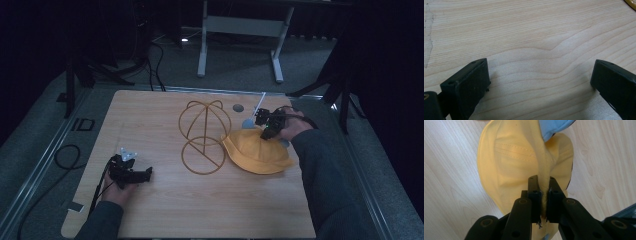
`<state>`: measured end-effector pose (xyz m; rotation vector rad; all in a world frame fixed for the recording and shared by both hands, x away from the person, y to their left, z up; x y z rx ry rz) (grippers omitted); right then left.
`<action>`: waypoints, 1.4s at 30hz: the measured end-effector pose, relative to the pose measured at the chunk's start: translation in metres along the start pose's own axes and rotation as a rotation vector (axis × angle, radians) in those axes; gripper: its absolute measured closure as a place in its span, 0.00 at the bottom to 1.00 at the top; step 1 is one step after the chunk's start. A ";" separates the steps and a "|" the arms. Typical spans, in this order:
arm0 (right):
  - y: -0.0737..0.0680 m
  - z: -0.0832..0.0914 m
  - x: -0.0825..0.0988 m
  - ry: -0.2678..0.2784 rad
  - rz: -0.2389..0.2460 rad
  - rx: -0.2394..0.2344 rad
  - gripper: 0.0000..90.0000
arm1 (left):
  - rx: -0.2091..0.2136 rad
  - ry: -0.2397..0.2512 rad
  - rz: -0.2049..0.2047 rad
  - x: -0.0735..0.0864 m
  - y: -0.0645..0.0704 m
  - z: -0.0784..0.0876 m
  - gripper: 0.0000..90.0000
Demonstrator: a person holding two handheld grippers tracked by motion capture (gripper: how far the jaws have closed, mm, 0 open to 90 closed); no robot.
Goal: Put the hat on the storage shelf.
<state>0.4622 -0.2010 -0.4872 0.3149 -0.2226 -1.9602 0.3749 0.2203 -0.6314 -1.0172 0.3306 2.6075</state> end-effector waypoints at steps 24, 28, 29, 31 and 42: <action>0.034 0.044 0.013 0.112 -0.046 0.041 0.94 | 0.000 0.003 0.003 0.000 0.000 0.000 0.02; 0.038 0.049 0.015 0.122 -0.048 0.050 0.94 | 0.000 0.002 0.003 0.000 0.000 0.000 0.02; 0.038 0.049 0.015 0.122 -0.048 0.050 0.94 | 0.000 0.002 0.003 0.000 0.000 0.000 0.02; 0.040 0.052 0.017 0.125 -0.052 0.055 0.94 | 0.001 0.001 0.003 0.000 0.000 0.000 0.02; 0.047 0.063 0.021 0.170 -0.070 0.068 0.94 | 0.001 0.001 0.003 0.000 0.000 0.000 0.02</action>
Point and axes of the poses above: each handheld gripper's, and its own axes: z roughly backward along the jaws, x roughly out of its underside, y roughly to its right, the point moved 9 cm from there along -z, roughly forward along the jaws, and after that the axes turned 8 degrees about x, right-handed, at the moved point
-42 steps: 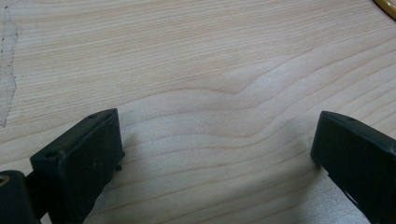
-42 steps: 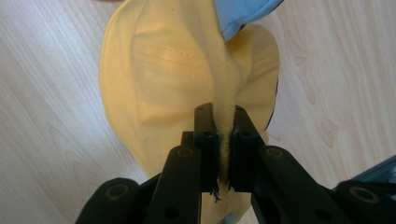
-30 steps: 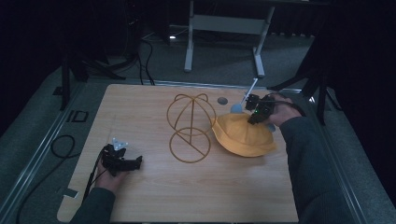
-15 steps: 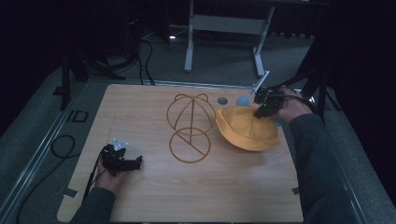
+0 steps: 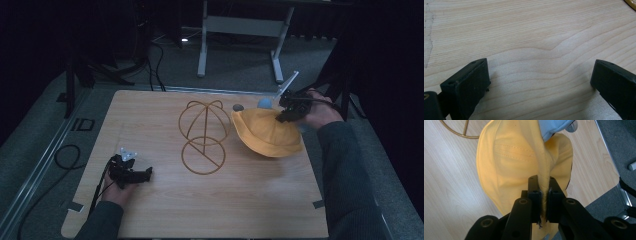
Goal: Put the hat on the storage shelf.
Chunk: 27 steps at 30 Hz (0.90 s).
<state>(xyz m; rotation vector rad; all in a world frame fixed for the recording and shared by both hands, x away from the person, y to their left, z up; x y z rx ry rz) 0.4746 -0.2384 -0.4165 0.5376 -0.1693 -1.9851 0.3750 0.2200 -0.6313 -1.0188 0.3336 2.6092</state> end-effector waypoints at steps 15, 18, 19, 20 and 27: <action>0.009 0.023 -0.001 0.064 -0.019 0.007 0.94 | 0.000 0.000 0.000 0.000 0.000 0.000 0.02; 0.009 0.031 -0.003 0.088 -0.017 0.006 0.94 | 0.000 -0.001 0.000 0.000 0.000 0.000 0.02; 0.010 0.033 -0.004 0.093 -0.018 0.008 0.94 | 0.000 -0.001 0.000 0.000 0.000 0.000 0.02; 0.010 0.035 -0.005 0.099 -0.018 0.008 0.94 | 0.000 0.000 0.000 0.000 0.000 0.000 0.02; 0.010 0.047 -0.012 0.149 -0.014 0.004 0.94 | 0.000 0.000 0.000 0.000 0.000 0.000 0.02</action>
Point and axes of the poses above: each handheld gripper's, and its own axes: z roughly backward along the jaws, x roughly out of its underside, y roughly to its right, the point moved 9 cm from there along -z, roughly forward along the jaws, and after that the axes turned 8 degrees about x, right-handed, at the moved point
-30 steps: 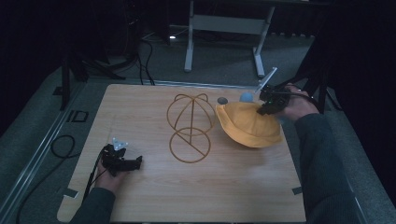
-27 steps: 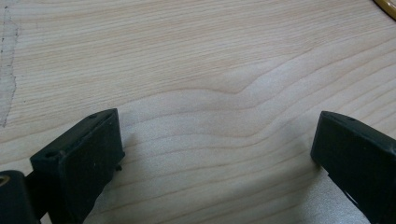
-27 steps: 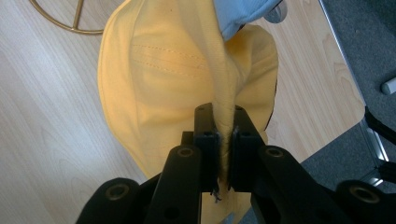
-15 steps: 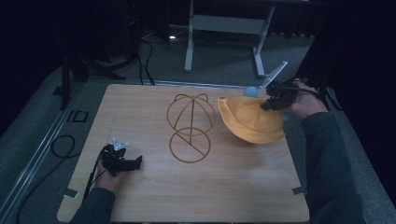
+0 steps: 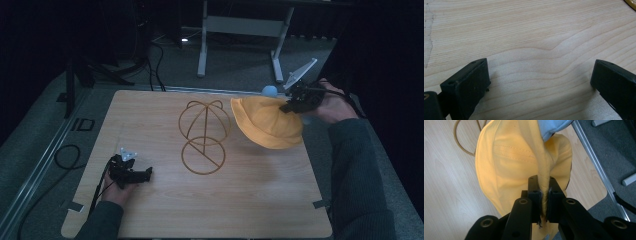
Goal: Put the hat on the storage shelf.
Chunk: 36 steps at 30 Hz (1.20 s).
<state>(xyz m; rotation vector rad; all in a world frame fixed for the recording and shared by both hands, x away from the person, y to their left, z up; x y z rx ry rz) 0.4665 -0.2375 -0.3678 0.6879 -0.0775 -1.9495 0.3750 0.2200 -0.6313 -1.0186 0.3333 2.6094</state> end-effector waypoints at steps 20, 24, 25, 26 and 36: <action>-0.007 0.024 -0.031 0.100 0.040 -0.019 0.94 | 0.001 -0.003 -0.001 0.000 0.000 0.000 0.02; -0.010 0.025 -0.037 0.105 0.052 -0.020 0.94 | 0.001 -0.003 -0.001 0.000 0.000 0.000 0.02; -0.010 0.026 -0.039 0.108 0.053 -0.022 0.94 | 0.000 -0.001 -0.001 0.000 0.000 0.000 0.02; -0.011 0.026 -0.041 0.111 0.054 -0.023 0.94 | 0.000 -0.002 -0.001 0.000 0.000 0.000 0.02; -0.018 0.032 -0.058 0.159 0.082 -0.036 0.94 | 0.001 -0.003 -0.001 0.000 0.000 0.000 0.02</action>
Point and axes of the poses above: each handheld gripper's, and its own axes: z roughly backward along the jaws, x roughly out of its underside, y roughly to its right, the point moved 9 cm from there along -z, roughly forward along the jaws, and after that the axes turned 8 degrees about x, right-handed, at the moved point
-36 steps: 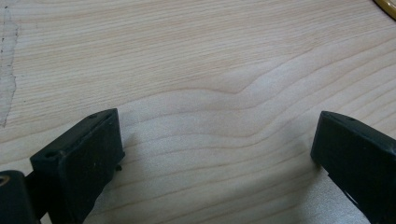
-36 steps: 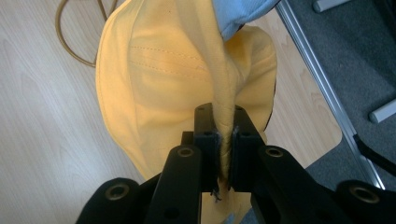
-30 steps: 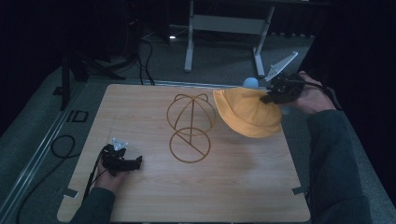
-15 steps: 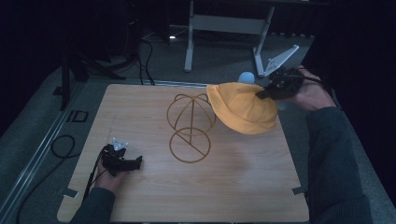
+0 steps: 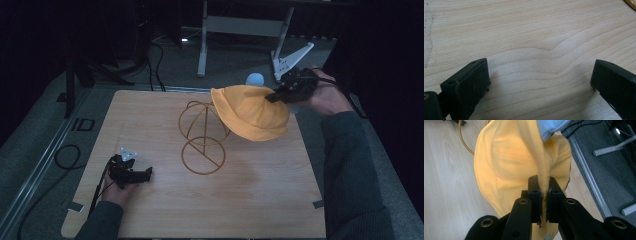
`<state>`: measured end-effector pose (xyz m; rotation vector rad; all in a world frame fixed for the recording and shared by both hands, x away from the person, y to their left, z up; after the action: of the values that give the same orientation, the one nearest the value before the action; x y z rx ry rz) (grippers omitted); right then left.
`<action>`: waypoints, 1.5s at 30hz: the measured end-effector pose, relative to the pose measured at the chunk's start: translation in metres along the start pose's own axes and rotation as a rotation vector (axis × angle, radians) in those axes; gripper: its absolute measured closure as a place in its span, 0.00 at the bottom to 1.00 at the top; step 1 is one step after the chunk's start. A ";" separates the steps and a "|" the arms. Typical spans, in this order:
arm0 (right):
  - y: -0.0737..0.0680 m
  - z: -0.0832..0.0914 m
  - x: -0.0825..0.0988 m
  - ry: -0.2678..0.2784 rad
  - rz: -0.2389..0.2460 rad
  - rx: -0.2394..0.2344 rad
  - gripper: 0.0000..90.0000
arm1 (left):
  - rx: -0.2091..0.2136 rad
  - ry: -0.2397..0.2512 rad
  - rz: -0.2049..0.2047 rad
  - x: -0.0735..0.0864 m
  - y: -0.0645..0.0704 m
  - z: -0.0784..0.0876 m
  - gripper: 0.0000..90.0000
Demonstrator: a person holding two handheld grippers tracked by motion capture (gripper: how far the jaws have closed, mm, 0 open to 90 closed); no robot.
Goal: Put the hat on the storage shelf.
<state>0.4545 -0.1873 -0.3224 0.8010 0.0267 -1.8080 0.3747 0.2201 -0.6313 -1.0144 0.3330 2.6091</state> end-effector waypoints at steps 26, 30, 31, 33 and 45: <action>-0.010 -0.002 -0.032 0.053 0.033 -0.023 0.94 | 0.000 0.000 -0.001 0.000 0.000 0.000 0.02; -0.011 -0.007 -0.038 0.051 0.031 -0.020 0.94 | 0.000 0.001 -0.001 0.000 0.000 0.000 0.03; -0.012 -0.008 -0.040 0.053 0.033 -0.019 0.94 | 0.001 0.000 -0.002 0.000 0.000 0.000 0.03; -0.013 -0.010 -0.043 0.053 0.034 -0.020 0.94 | 0.002 0.000 -0.003 0.000 0.000 0.000 0.02; -0.021 -0.020 -0.064 0.051 0.056 -0.022 0.94 | 0.002 0.001 -0.003 0.000 0.000 0.000 0.02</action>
<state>0.4575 -0.1181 -0.3117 0.8239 0.0571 -1.7321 0.3746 0.2197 -0.6313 -1.0147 0.3344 2.6055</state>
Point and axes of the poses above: each handheld gripper's, and its own axes: z roughly backward along the jaws, x roughly out of its underside, y roughly to its right, the point moved 9 cm from there along -z, roughly forward along the jaws, and after that the axes turned 8 degrees about x, right-handed, at the moved point
